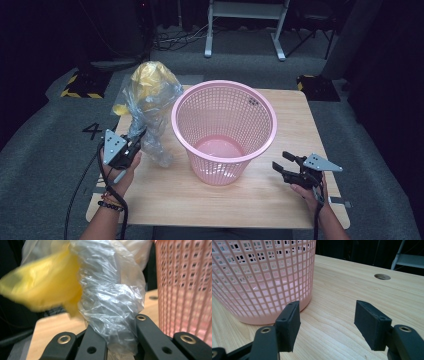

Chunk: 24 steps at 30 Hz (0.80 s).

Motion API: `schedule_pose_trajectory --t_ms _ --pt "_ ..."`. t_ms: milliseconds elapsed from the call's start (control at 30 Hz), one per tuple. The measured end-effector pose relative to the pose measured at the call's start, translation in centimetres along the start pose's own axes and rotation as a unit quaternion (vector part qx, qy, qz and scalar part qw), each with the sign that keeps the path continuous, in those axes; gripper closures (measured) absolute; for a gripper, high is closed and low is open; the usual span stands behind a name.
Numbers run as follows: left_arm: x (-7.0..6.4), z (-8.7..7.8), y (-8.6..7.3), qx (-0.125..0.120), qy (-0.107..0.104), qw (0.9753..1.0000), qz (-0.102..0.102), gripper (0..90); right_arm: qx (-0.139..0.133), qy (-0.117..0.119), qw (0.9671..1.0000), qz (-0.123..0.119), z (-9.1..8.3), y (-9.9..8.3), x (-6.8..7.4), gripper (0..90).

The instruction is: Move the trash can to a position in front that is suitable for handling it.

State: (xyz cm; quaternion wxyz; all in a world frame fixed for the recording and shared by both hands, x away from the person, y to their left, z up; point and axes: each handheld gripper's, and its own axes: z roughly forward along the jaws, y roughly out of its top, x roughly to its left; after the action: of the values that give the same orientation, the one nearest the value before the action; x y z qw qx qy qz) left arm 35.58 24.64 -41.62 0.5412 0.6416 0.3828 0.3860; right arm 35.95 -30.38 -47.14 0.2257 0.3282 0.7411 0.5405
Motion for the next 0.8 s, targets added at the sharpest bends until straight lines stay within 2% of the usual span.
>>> schedule_pose_trajectory --t_ms 133,267,400,433,467,500,533,567,600,667,700,733,800 --pt "-0.4 1.3 -1.5 0.031 -0.009 0.9994 0.008 87.3 0.0 -0.004 1.0 0.003 -0.1 0.0 -0.3 37.9" --pt "-1.0 2.7 -2.9 0.066 -0.021 0.9974 0.021 87.2 0.004 -0.009 0.9999 0.005 -0.2 -0.2 -0.5 38.1" --pt "-1.5 3.2 -3.3 0.081 -0.026 0.9961 0.025 86.2 0.005 -0.012 0.9999 0.006 -0.3 -0.3 -0.8 38.4" --pt "-1.5 3.3 -3.3 0.084 -0.027 0.9959 0.02 84.3 0.007 -0.013 0.9999 0.008 -0.3 -0.3 -0.8 38.4" --pt "-1.4 3.5 -3.3 0.093 -0.033 0.995 0.013 78.6 0.007 -0.013 0.9999 0.009 -0.3 -0.4 -0.9 38.4" --pt "-1.4 3.6 -3.3 0.105 -0.03 0.994 0.007 69.3 0.008 -0.014 0.9998 0.008 -0.3 -0.4 -0.9 38.5" --pt "-1.3 3.7 -3.4 0.112 -0.026 0.9934 0.003 63.9 0.009 -0.015 0.9998 0.009 -0.3 -0.4 -1.0 38.5" --pt "-1.2 3.8 -3.4 0.121 -0.035 0.9921 -0.004 57.1 0.01 -0.016 0.9998 0.01 -0.3 -0.4 -1.0 38.6" --pt "-1.0 3.9 -3.4 0.137 -0.05 0.9893 -0.012 49.2 0.012 -0.017 0.9997 0.011 -0.3 -0.5 -1.0 38.6" --pt "-0.8 3.7 -3.3 0.151 -0.058 0.9865 -0.021 36.8 0.015 -0.018 0.9997 0.011 -0.3 -0.6 -1.1 38.6" --pt "-0.7 3.5 -3.1 0.16 -0.066 0.9846 -0.024 28.9 0.017 -0.02 0.9996 0.01 -0.2 -0.6 -1.2 38.6" --pt "-0.6 3.2 -3.0 0.167 -0.065 0.9836 -0.021 23.5 0.019 -0.021 0.9995 0.012 -0.3 -0.7 -1.3 38.6" --pt "-0.5 2.5 -2.7 0.175 -0.06 0.9826 -0.015 17.4 0.026 -0.024 0.9993 0.013 -0.3 -0.8 -1.4 38.5"
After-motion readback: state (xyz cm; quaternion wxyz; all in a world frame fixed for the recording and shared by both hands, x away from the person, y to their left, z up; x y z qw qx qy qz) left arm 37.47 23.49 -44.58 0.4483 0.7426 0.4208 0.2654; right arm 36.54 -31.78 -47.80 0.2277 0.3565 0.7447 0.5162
